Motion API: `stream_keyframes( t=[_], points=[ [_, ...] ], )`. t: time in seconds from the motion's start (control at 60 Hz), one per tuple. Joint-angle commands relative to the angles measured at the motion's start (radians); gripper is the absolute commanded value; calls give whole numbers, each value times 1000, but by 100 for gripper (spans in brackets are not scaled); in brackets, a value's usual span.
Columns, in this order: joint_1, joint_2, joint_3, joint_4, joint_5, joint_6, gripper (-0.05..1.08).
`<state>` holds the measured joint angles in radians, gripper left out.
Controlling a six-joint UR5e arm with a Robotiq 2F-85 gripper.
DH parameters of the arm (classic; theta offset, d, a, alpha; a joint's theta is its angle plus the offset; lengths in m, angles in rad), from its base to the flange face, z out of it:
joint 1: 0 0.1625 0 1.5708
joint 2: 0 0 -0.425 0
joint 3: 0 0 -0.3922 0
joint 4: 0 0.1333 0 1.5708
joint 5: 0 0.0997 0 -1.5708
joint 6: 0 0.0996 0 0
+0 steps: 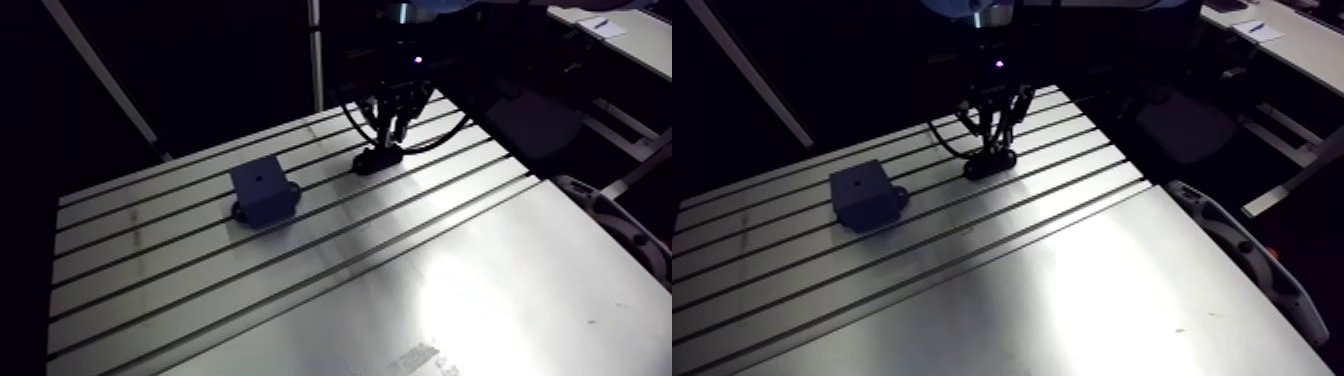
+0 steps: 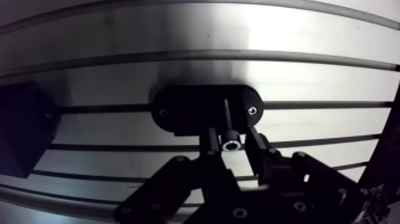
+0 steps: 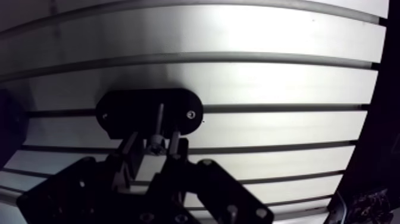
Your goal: Pick up the M10 bolt and insert it into the hole until fully seated.
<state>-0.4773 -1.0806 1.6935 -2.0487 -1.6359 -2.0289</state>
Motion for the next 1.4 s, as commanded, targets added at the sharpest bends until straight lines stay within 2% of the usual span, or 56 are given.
stream_keyframes(
  t=[0.017,1.217,1.4],
  points=[
    [2,0,-1,0,1,0,65],
    [6,8,-16,3,3,-1,75],
    [11,0,-17,7,5,-1,79]
  ],
)
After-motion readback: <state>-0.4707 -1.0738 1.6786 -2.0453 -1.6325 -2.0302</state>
